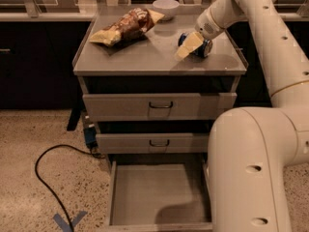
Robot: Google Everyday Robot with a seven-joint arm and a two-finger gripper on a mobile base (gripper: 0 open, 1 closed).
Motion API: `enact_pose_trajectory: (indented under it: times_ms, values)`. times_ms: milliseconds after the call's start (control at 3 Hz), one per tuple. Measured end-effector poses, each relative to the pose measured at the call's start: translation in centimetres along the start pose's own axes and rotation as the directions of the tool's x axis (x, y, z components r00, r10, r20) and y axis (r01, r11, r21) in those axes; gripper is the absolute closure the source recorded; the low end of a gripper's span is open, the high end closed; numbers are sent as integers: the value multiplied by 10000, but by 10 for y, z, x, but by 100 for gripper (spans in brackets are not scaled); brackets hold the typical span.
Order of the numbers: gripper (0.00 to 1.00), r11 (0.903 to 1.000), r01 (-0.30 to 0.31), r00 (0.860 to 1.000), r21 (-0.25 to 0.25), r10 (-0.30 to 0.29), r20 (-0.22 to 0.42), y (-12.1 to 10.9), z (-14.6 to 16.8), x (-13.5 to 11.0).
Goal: Place pepsi can into bottom drawer
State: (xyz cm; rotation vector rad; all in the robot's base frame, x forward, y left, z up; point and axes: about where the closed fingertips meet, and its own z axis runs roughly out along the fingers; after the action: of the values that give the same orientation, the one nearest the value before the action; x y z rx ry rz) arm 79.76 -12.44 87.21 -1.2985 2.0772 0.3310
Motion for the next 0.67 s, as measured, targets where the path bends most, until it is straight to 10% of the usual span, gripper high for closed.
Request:
enact_pose_trajectory:
  times_ms: [667]
  values:
    - [0,9967,-690,9976,-422,687,-94,-5,26,20]
